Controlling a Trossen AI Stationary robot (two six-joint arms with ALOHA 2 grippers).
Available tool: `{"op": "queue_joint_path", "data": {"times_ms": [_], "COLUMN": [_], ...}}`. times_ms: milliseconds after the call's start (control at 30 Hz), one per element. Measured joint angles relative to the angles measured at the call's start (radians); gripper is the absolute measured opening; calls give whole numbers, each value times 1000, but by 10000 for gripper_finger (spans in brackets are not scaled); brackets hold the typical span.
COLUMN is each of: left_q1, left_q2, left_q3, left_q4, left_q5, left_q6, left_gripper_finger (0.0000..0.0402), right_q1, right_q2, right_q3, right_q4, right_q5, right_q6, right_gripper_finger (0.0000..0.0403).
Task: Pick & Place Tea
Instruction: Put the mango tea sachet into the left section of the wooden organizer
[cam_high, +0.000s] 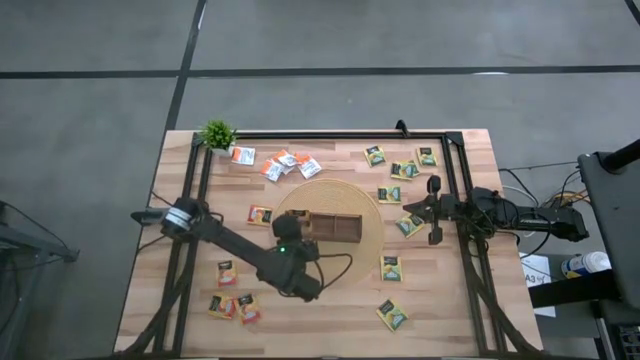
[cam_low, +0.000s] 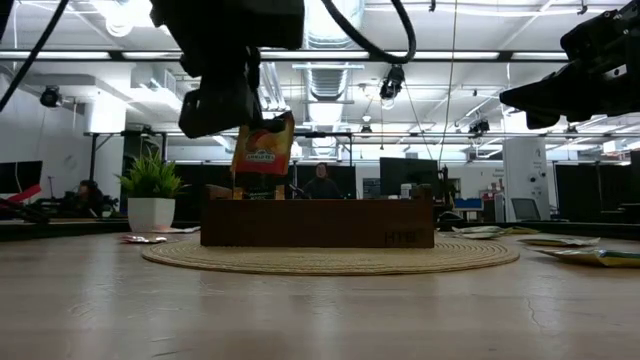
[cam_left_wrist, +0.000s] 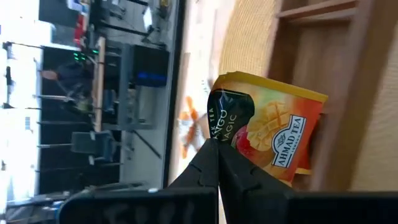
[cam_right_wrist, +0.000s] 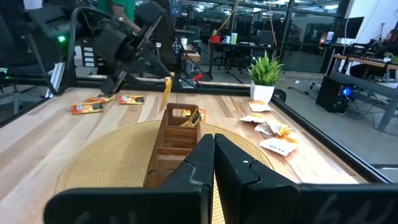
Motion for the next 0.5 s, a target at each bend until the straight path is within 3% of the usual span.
{"op": "queue_joint_path", "data": {"times_ms": [500], "left_q1": [91], "left_q2": [-1], "left_q3": [-113], "left_q4": [40], "left_q5": [-8], "left_q6": [15], "left_gripper_finger": [0], "right_q1": [0], "right_q2": [0], "right_q3": [0], "right_q4": [0], "right_q5": [0], "right_q6": [0], "right_gripper_finger": [9]}}
